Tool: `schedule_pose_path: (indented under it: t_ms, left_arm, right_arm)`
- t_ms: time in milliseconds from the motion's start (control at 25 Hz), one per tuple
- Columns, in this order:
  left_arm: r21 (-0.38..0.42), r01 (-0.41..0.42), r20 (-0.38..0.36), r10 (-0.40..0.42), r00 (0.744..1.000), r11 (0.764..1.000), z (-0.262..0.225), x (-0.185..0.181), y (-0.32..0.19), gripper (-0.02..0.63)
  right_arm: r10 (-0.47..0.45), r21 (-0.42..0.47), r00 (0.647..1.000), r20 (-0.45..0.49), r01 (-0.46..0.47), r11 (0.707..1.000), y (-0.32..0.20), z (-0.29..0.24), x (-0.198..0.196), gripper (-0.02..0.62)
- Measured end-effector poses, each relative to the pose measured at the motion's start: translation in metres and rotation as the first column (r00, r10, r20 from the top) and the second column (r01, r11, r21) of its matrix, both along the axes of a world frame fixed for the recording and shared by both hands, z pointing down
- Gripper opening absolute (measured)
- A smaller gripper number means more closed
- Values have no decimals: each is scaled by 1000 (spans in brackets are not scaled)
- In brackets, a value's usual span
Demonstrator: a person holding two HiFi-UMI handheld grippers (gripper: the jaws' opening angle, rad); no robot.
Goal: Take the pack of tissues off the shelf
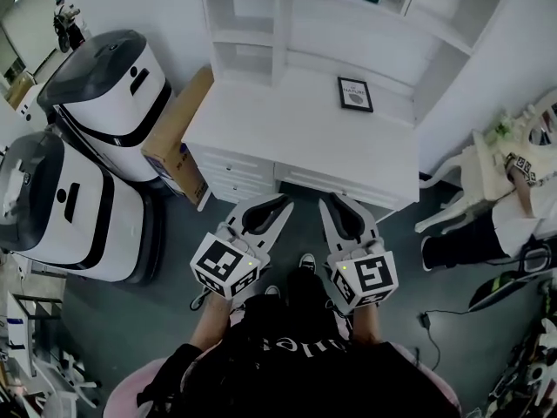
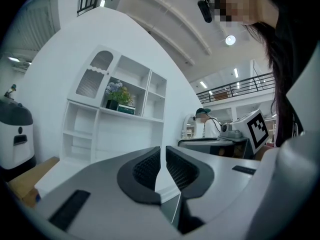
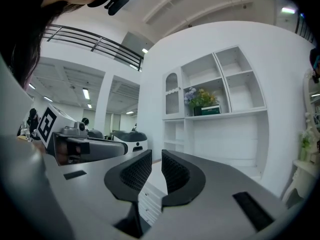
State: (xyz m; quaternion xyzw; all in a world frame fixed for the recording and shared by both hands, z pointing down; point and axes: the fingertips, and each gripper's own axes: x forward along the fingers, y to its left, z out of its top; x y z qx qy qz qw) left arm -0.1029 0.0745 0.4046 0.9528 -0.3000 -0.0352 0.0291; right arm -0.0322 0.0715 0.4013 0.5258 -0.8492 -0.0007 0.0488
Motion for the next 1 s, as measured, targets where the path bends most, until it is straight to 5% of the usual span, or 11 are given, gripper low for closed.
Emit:
schedule_pose_path:
  t_ms: [400, 1000]
  left_arm:
    - [-16, 32, 7, -32, 999, 999, 7, 11, -62, 44]
    - [20, 72, 16, -72, 997, 997, -17, 109, -212, 44]
  right_arm:
    - [-33, -3, 999, 17, 33, 999, -65, 5, 14, 86]
    - [-89, 20, 996, 24, 88, 996, -221, -16, 109, 86]
